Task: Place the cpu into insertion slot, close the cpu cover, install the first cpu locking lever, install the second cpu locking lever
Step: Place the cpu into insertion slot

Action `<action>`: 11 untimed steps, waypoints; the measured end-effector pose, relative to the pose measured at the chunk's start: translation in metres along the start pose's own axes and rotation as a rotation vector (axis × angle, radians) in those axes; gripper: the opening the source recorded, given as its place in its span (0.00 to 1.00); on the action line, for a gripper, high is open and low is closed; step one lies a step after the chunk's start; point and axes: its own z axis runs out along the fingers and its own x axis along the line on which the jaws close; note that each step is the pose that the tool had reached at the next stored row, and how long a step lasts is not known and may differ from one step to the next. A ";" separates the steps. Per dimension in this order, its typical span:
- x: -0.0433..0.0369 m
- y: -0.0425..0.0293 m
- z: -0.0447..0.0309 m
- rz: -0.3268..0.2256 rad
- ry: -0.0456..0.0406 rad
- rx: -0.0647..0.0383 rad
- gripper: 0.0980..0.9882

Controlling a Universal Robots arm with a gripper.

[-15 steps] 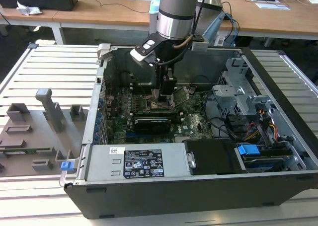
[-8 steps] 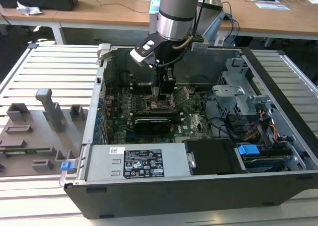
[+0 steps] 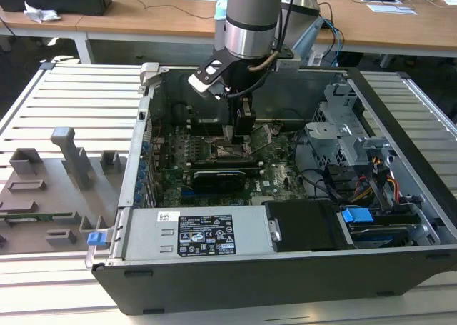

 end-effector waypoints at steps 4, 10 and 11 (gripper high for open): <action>0.0008 -0.0001 0.0000 0.000 0.0000 0.000 0.50; 0.0138 0.0007 -0.0002 0.000 -0.0006 0.000 0.50; 0.0169 0.0009 -0.0004 0.000 -0.0009 0.000 0.50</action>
